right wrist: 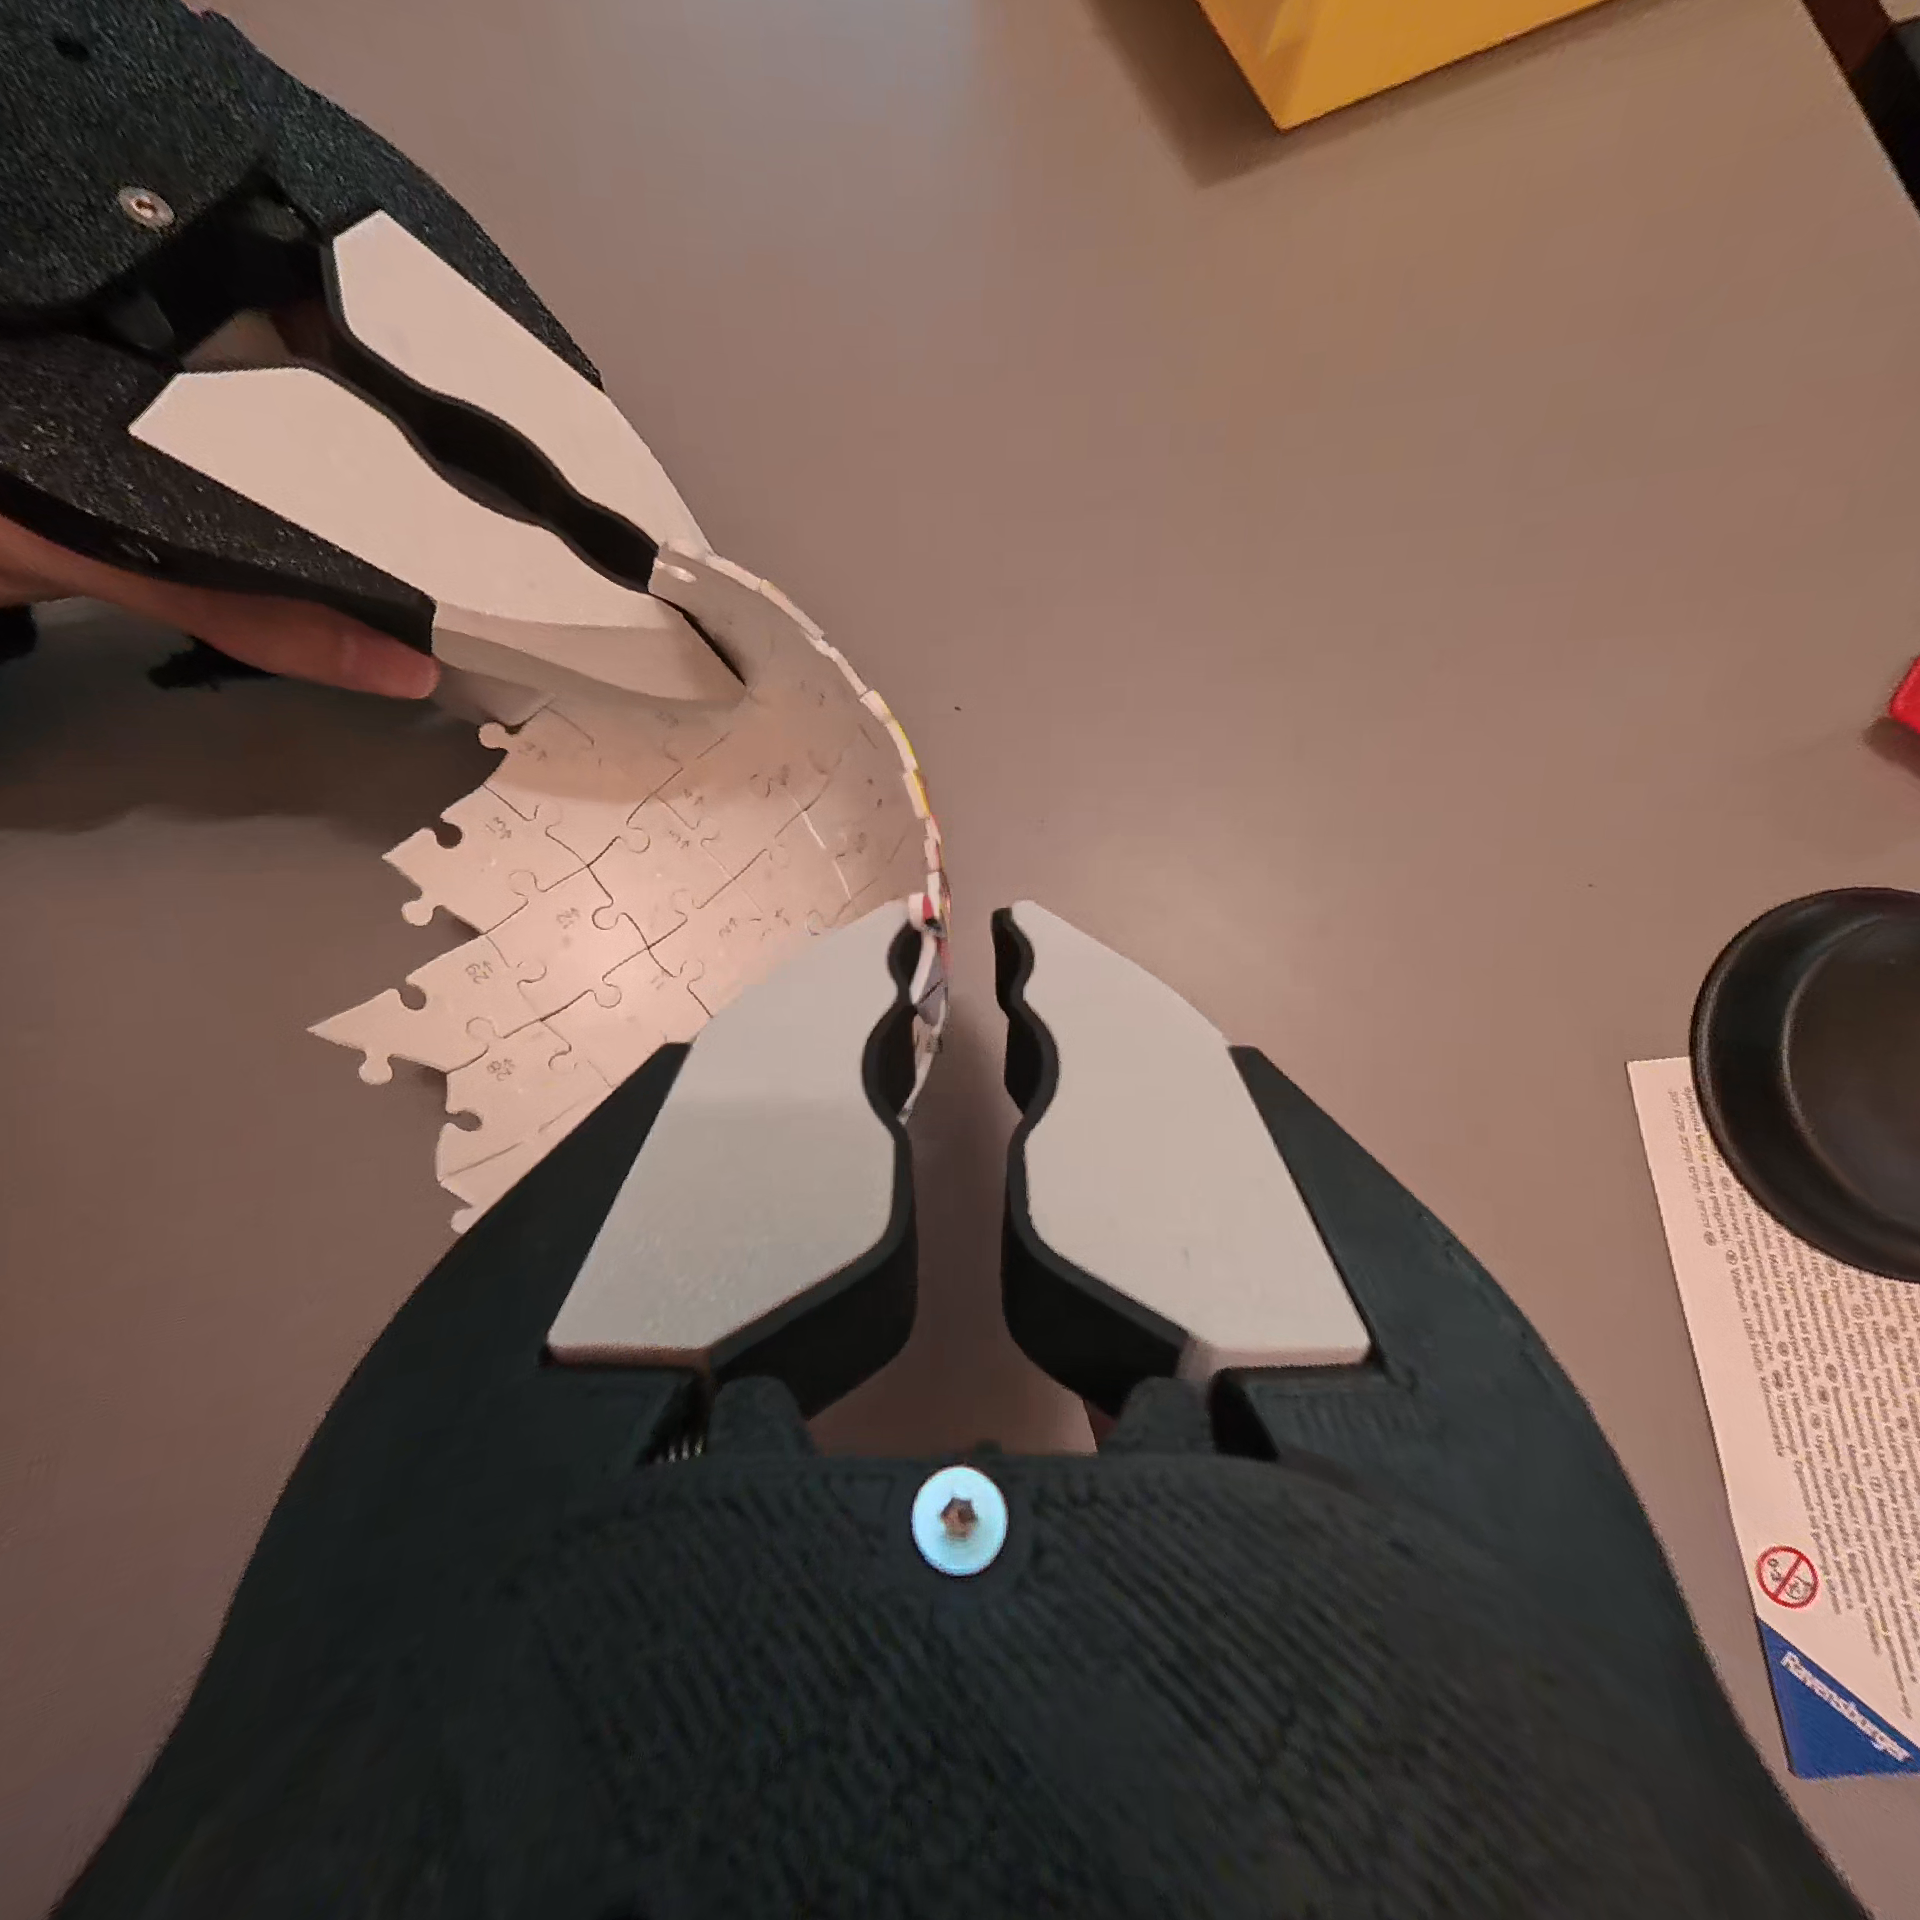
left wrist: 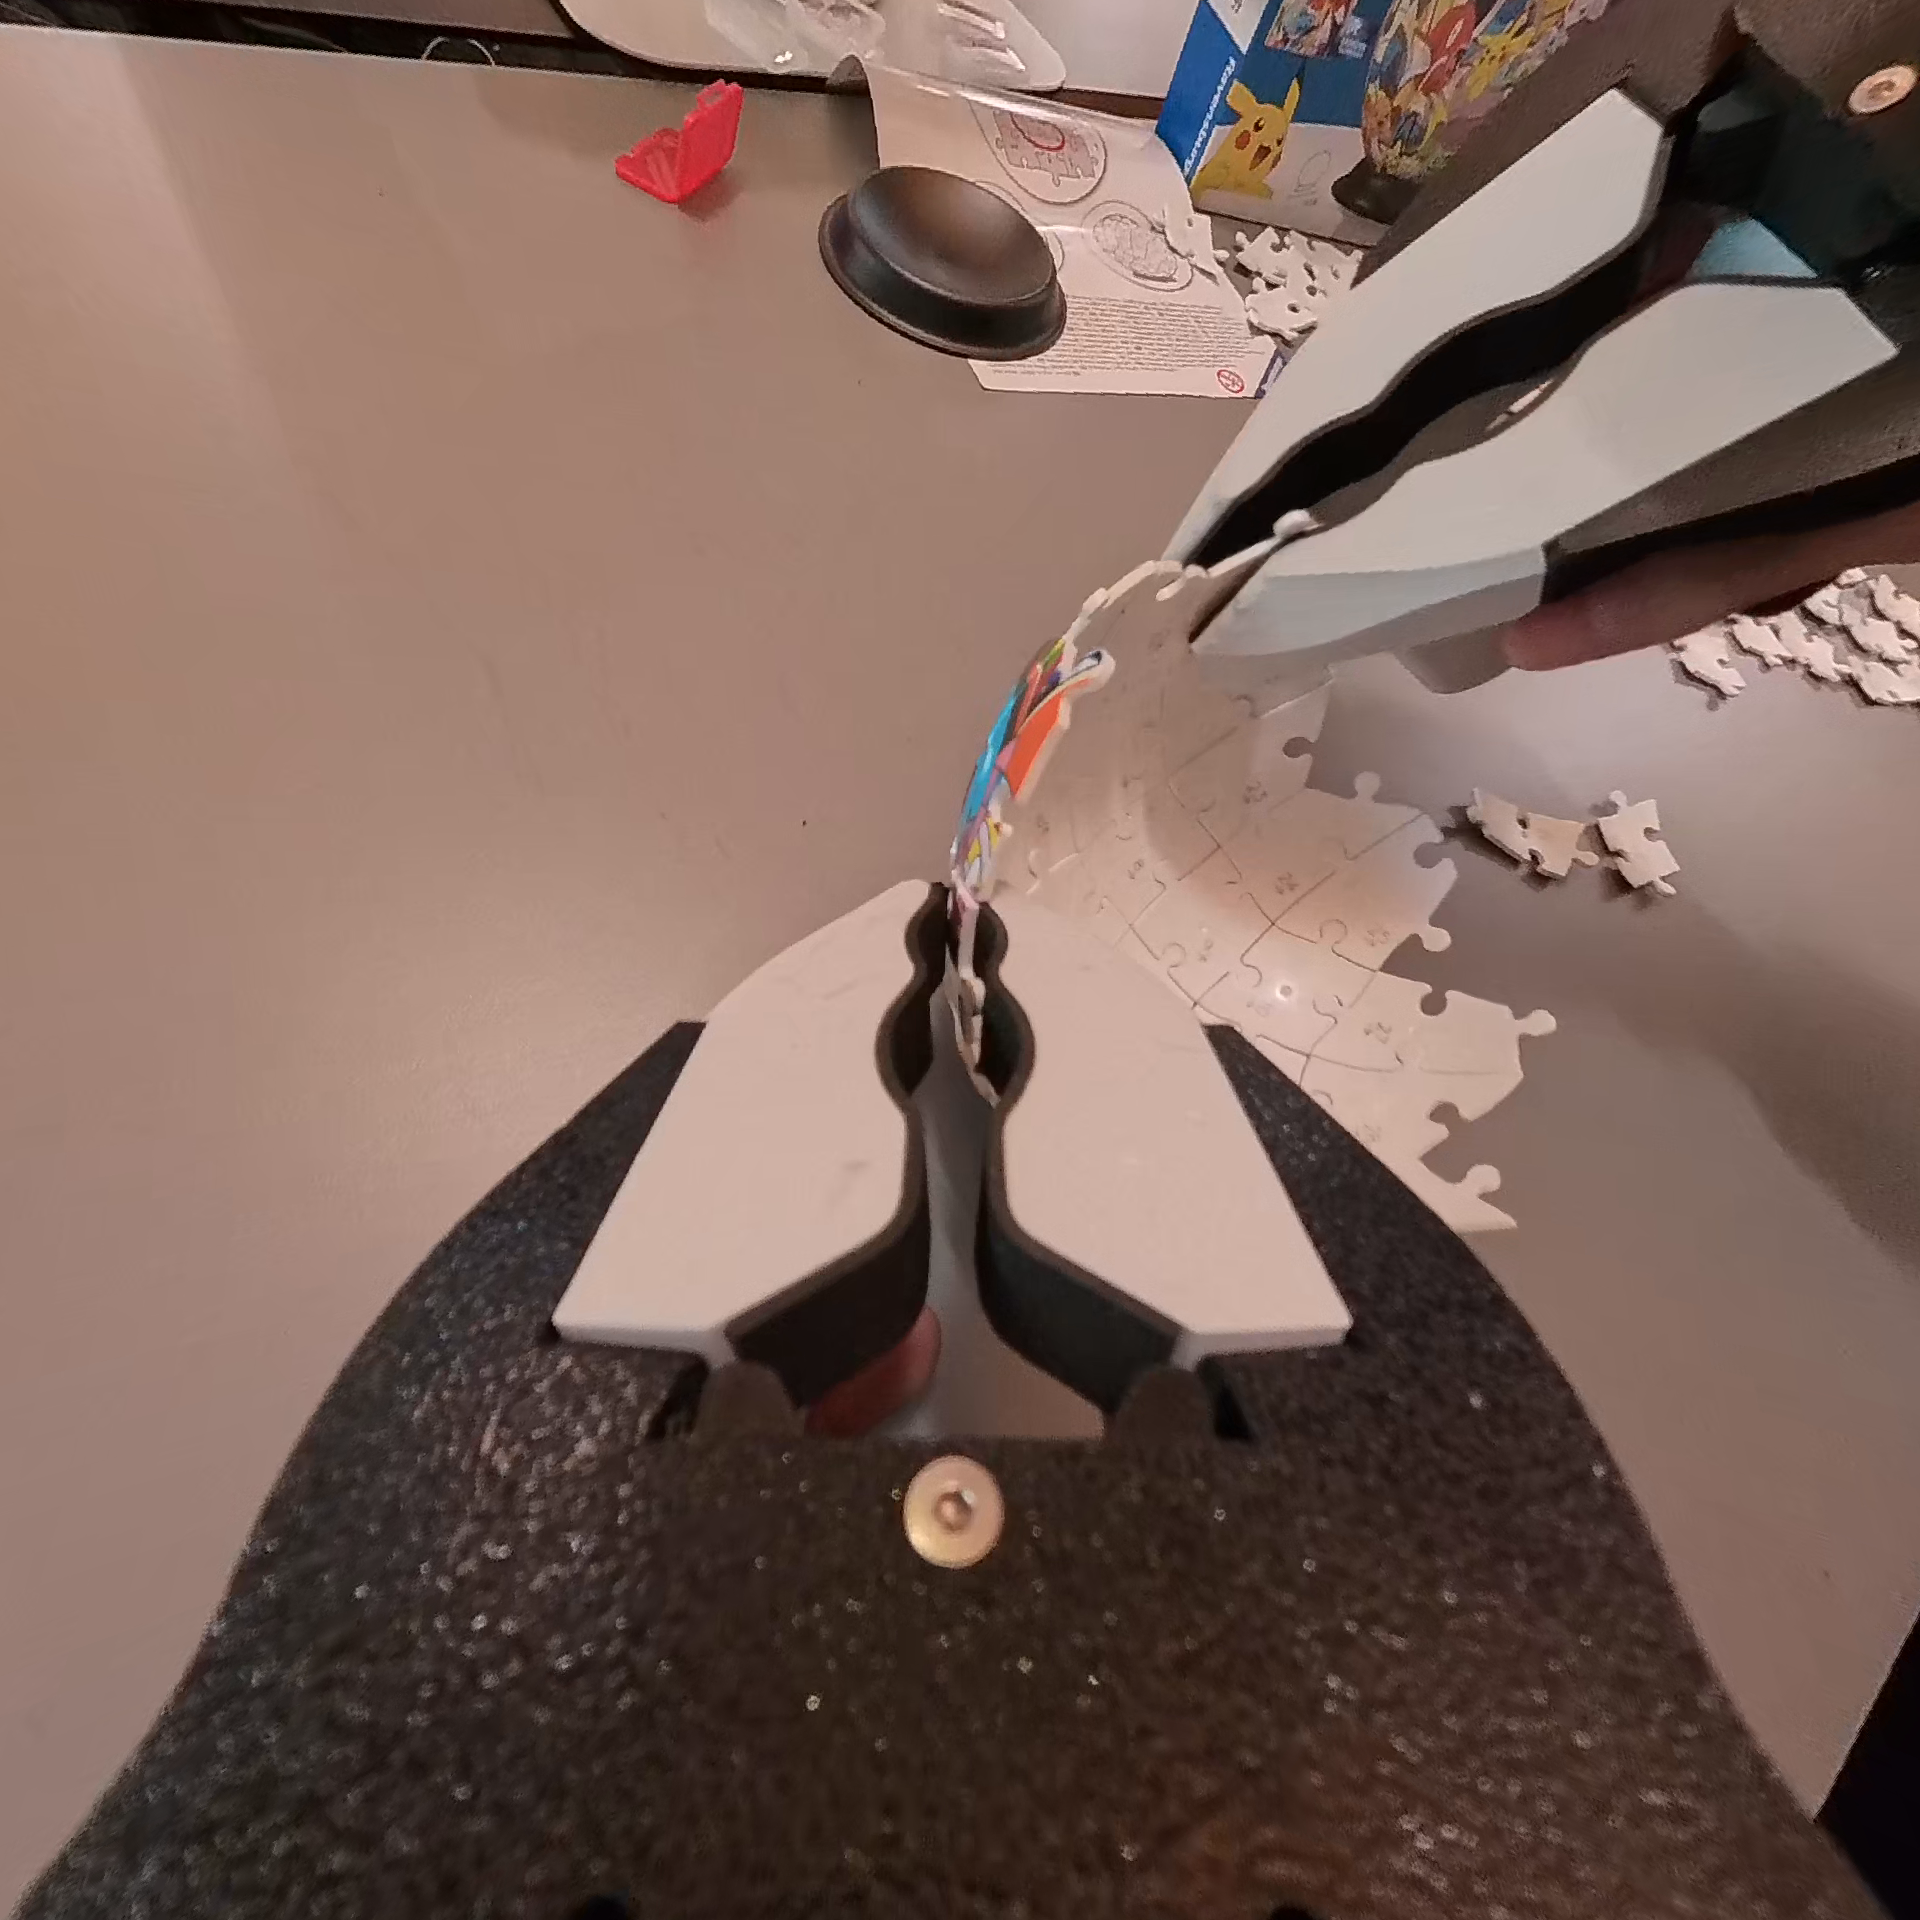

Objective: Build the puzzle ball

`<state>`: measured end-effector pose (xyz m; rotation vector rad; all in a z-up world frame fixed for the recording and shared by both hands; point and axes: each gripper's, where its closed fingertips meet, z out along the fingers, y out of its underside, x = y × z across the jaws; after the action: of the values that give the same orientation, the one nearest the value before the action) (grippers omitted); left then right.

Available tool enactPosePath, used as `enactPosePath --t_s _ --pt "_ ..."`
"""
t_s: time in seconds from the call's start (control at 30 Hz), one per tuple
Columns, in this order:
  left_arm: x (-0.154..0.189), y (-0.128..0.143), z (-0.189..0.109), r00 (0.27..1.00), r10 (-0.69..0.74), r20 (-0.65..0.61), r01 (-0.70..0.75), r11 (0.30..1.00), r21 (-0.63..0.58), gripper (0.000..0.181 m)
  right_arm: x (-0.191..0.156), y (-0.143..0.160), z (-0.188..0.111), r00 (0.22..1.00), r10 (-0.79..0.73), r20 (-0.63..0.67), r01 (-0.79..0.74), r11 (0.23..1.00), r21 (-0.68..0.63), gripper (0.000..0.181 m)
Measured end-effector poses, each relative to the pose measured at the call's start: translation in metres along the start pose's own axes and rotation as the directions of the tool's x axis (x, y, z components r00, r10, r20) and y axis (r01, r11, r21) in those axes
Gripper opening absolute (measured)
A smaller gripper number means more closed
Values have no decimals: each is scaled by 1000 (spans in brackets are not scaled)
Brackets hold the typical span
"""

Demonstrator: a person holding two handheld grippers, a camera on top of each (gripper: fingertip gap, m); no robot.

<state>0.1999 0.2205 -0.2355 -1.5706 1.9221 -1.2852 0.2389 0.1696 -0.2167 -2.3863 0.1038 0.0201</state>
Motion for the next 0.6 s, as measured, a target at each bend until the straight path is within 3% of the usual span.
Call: enactPosePath --t_s 0.2,0.37,0.6 --pt "0 0 1 1000 -2 -2 2 1000 0 2 -1 -1 1 1000 6 5 -6 1000 7 4" --pt "1 0 0 1000 -12 -11 12 1000 3 3 1 3 -3 1000 8 -20 -8 1000 -27 42" --pt "3 -3 -2 999 -33 -11 33 999 9 5 13 16 -48 990 63 -122 -63 998 8 45"
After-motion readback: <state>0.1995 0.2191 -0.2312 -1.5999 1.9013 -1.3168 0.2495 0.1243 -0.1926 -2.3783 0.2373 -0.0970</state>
